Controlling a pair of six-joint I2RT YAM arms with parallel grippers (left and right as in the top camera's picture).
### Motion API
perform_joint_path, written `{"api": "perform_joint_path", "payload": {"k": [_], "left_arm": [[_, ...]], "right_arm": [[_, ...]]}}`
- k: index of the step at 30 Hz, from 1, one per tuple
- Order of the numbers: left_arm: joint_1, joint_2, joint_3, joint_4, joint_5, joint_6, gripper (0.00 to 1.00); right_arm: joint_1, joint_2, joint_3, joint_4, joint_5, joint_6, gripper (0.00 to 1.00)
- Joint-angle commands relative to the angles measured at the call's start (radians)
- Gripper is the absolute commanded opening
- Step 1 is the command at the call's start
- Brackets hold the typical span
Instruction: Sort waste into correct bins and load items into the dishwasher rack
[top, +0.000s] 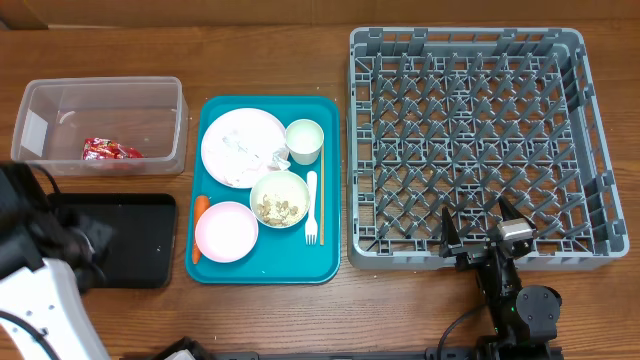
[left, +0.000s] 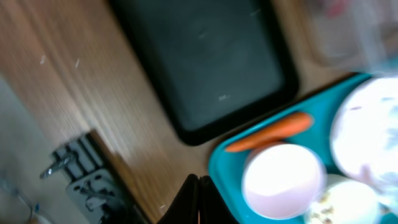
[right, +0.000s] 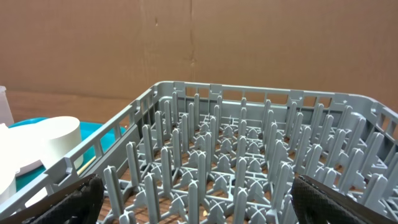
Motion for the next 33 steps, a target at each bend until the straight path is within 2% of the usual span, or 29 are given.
{"api": "perform_joint_path", "payload": {"k": [1,4,8,11,14,18,23,33], "left_arm": [[0.093,-0.042,-0.214,0.097,-0.064,-0.029,0.04],[0.193,-0.032,-0.325,0.182,0.031,-0.027,0.04],[0.309,0.019,-0.378,0.257,0.130,-0.028,0.04],[0.352,0.066,-0.378,0.280,0.085,-0.029,0.04],[0.377,0.110,-0.380,0.290,-0.036,-0.050,0.04],[0.378,0.169,-0.395,0.332,-0.092,-0.066,0.04],[0.378,0.247,-0.397,0.380,-0.103,-0.077,0.04],[0.376,0.290,-0.398,0.435,-0.169,-0.112,0.04]], "right_arm": [[0.005,-0.008,-0.010,0.005,-0.001,0.003,1.00],[0.005,-0.008,-0.010,0.005,-0.001,0.003,1.00],[0.005,-0.008,-0.010,0.005,-0.001,0.003,1.00],[0.005,-0.008,-0.010,0.005,-0.001,0.003,1.00],[0.005,-0.008,-0.010,0.005,-0.001,0.003,1.00],[0.005,-0.008,-0.010,0.005,-0.001,0.003,1.00],[0.005,-0.008,-0.010,0.005,-0.001,0.003,1.00],[0.005,-0.008,-0.010,0.005,-0.001,0.003,1.00]]}}
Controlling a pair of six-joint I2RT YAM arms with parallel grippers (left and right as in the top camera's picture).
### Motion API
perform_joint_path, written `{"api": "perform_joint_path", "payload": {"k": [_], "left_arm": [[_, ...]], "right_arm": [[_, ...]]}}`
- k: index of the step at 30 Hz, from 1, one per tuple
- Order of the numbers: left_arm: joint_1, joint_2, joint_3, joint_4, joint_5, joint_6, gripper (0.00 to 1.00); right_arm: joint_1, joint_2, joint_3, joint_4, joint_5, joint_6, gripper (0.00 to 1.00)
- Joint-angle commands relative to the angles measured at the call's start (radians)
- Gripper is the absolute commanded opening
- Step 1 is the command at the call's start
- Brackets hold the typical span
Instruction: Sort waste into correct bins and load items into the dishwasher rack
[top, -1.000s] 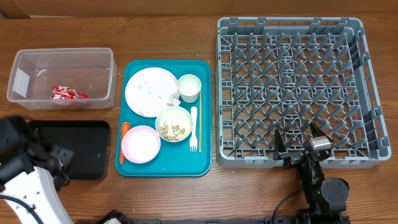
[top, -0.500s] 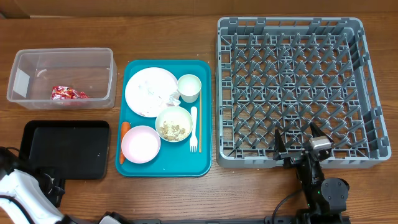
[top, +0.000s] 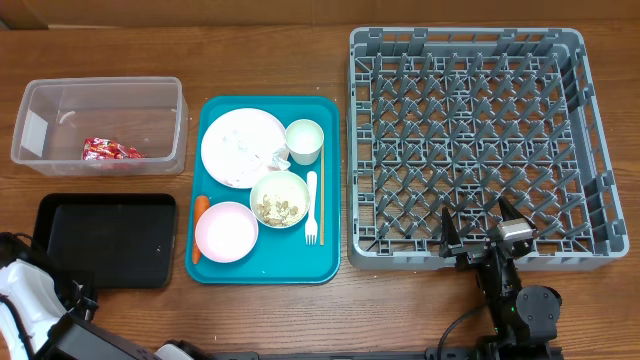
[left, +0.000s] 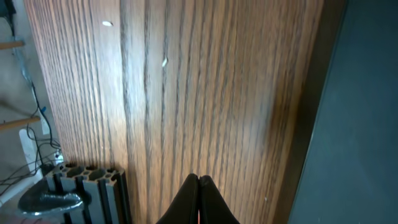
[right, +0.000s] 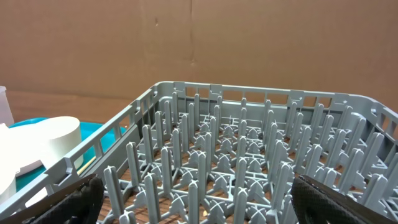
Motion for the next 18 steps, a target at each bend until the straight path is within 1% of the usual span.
{"api": "perform_joint_path", "payload": {"k": [1,10,15,18], "left_arm": [[0.003,0.020,-0.011,0.023,-0.038,-0.032,0.04],[0.003,0.024,-0.060,0.090,-0.025,-0.032,0.04],[0.003,0.024,-0.092,0.136,0.022,-0.019,0.04],[0.003,0.024,-0.117,0.169,0.026,-0.020,0.04]], "right_arm": [[0.005,-0.008,-0.010,0.005,-0.001,0.002,1.00],[0.005,-0.008,-0.010,0.005,-0.001,0.002,1.00],[0.005,-0.008,-0.010,0.005,-0.001,0.002,1.00],[0.005,-0.008,-0.010,0.005,-0.001,0.002,1.00]]}}
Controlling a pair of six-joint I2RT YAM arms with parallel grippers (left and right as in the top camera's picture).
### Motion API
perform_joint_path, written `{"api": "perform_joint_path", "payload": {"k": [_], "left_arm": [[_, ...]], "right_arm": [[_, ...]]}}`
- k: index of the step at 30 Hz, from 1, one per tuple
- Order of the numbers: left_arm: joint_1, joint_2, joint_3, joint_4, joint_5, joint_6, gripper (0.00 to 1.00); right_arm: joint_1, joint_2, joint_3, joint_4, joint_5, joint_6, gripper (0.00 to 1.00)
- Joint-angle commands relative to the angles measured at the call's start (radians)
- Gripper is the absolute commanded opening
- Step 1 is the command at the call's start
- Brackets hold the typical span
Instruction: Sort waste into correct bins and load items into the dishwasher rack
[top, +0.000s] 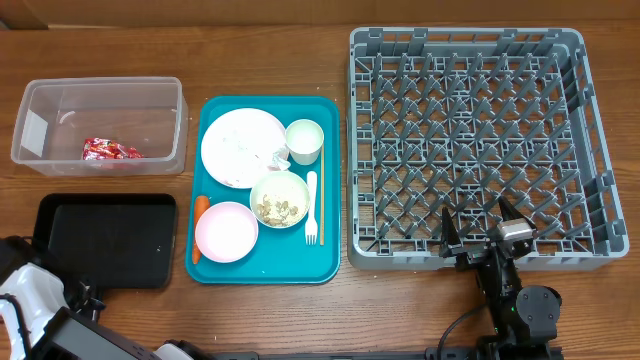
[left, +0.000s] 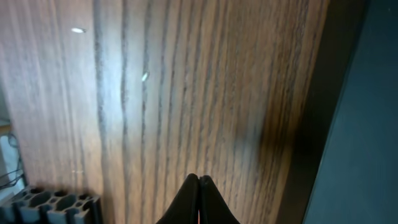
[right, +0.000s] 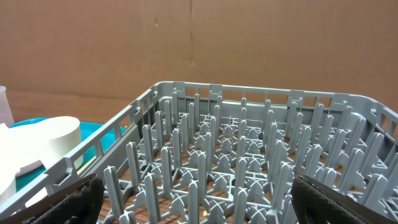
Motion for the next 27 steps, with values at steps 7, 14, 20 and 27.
{"api": "perform_joint_path", "payload": {"k": [7,14,20,27], "left_arm": [[0.003,0.005,-0.040,0.054,0.089,0.012,0.04],[0.003,0.005,-0.040,0.076,0.148,0.024,0.04],[0.003,0.005,-0.040,0.087,0.192,0.024,0.04],[0.003,0.005,-0.040,0.093,0.201,0.025,0.04]], "right_arm": [[0.005,-0.008,-0.010,0.005,-0.001,0.003,1.00],[0.005,-0.008,-0.010,0.005,-0.001,0.003,1.00],[0.005,-0.008,-0.010,0.005,-0.001,0.003,1.00],[0.005,-0.008,-0.010,0.005,-0.001,0.003,1.00]]}}
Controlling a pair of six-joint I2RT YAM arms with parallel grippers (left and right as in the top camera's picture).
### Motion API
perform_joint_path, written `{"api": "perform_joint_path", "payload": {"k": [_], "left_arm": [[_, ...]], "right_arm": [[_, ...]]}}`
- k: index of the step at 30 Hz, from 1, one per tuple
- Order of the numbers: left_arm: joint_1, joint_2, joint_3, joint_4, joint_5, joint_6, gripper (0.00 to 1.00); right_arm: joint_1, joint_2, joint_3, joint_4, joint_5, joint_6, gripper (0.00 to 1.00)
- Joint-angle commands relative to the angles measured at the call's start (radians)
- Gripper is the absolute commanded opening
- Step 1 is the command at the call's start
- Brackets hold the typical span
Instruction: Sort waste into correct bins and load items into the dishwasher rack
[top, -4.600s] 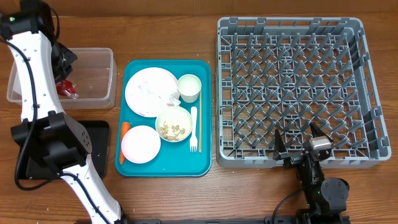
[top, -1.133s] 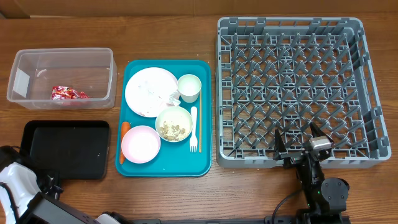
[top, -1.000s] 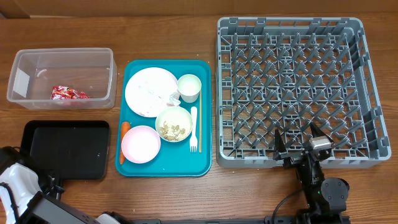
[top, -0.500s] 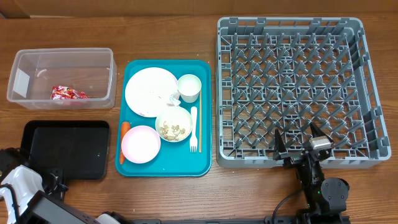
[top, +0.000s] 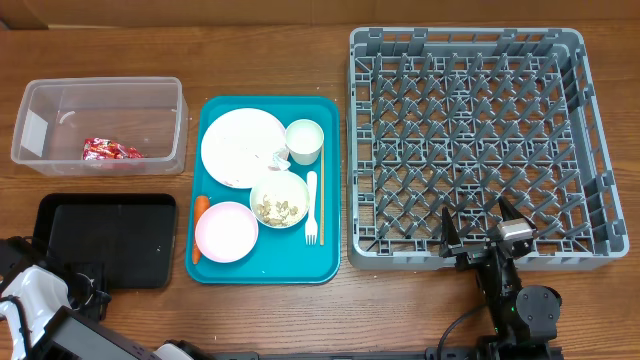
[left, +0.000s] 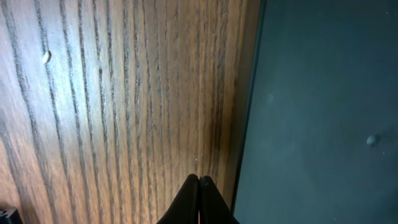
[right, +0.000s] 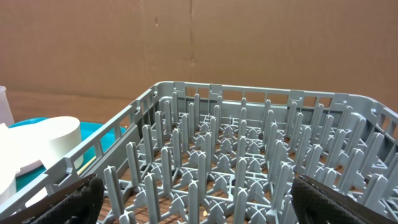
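A teal tray carries a white plate with crumpled paper, a cup, a bowl of food scraps, a pink bowl, a carrot and a fork. The grey dishwasher rack has nothing in it. My left gripper is shut and empty, low over the wood at the edge of the black bin. My right gripper stands open at the rack's near edge.
A clear bin at the far left holds a red wrapper. The black bin lies in front of it, left of the tray. A thin stick lies beside the fork. Brown cardboard stands behind the table.
My left gripper has shifted toward the black bin, which now fills the right half of its wrist view. It is still shut. The right arm and all items are unchanged.
My left gripper was shut above the black bin's left side, with the carrot and pink bowl in its view. Then it was down at the table's front left corner over bare wood beside the bin. It stayed there and now sits closer to the bin's edge.
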Motion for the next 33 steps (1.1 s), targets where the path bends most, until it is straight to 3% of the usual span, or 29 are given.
{"api": "perform_joint_path", "payload": {"k": [1,10,33], "left_arm": [[0.002,0.005,-0.008,0.008,0.016,0.020,0.04],[0.002,0.005,-0.008,0.045,0.134,0.092,0.04],[0.002,0.005,-0.008,0.086,0.174,0.129,0.04]], "right_arm": [[0.005,-0.008,-0.010,0.005,-0.001,0.003,1.00],[0.005,-0.008,-0.010,0.005,-0.001,0.003,1.00],[0.005,-0.008,-0.010,0.005,-0.001,0.003,1.00]]}}
